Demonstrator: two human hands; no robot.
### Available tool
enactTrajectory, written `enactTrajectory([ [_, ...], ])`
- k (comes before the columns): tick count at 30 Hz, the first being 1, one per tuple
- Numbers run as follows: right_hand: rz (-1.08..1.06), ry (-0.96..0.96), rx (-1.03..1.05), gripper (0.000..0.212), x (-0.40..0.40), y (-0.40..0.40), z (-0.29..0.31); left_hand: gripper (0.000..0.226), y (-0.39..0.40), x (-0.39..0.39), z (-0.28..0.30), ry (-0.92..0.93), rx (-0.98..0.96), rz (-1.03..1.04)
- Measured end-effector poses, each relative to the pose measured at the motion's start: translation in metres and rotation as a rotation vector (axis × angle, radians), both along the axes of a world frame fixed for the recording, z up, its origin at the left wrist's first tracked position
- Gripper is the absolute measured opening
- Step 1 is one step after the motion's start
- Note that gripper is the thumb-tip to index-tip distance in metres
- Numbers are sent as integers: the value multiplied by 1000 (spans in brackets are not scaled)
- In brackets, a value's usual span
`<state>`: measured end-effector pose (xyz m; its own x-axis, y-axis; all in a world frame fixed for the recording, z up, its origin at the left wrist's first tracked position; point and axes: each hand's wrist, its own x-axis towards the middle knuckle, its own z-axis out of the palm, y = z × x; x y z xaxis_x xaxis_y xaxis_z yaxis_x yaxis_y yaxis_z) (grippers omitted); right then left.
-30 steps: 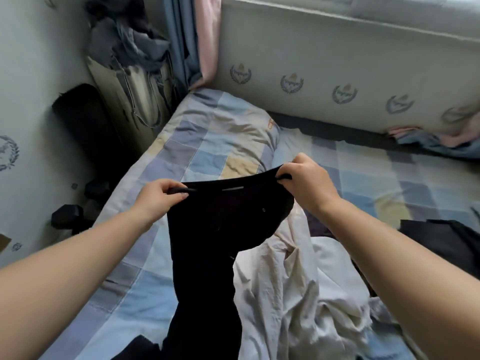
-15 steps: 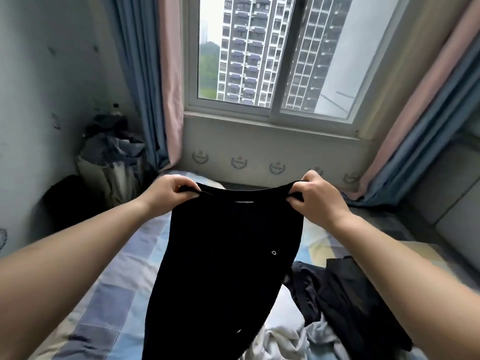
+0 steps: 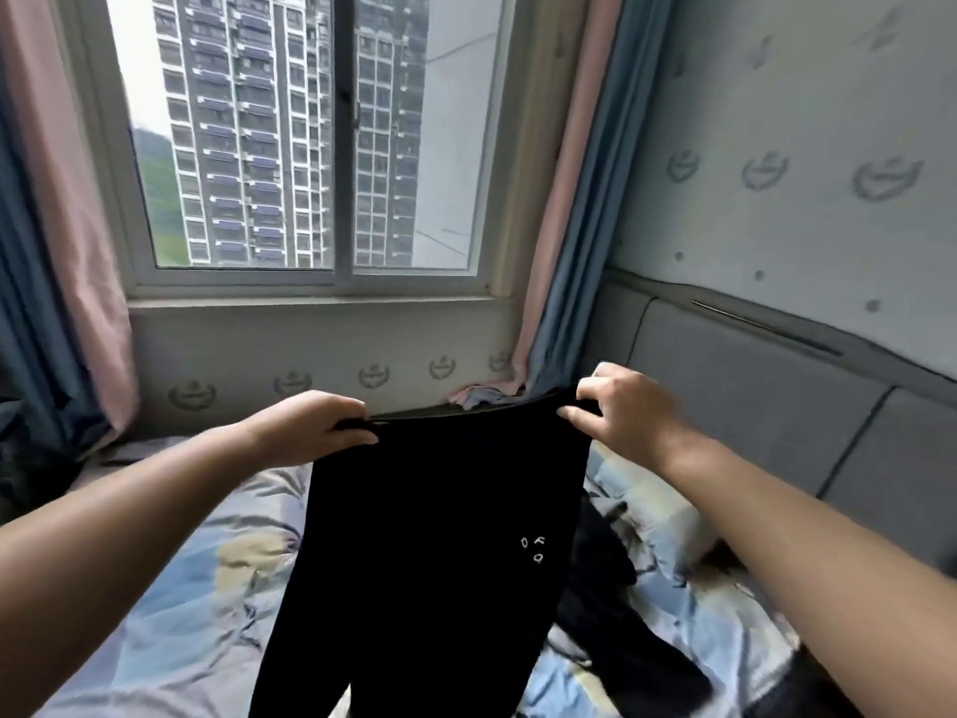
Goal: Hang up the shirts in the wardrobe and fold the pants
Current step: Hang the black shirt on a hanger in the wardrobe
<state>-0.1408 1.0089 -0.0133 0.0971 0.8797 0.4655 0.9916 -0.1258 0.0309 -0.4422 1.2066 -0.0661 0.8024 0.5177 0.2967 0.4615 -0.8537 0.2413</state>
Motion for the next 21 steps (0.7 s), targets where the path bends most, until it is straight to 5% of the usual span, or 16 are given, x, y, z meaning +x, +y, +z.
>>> enactTrajectory([
  [6, -283, 77, 72, 32, 34, -103, 8, 20, -34, 86, -4, -359, -240, -174],
  [11, -467, 160, 208, 32, 59, -201, 21, 23, -97, 178, 2, -715, -630, -279],
  [21, -818, 197, 348, 34, 107, -433, 65, 14, -303, 361, 49, -869, -1169, -642],
])
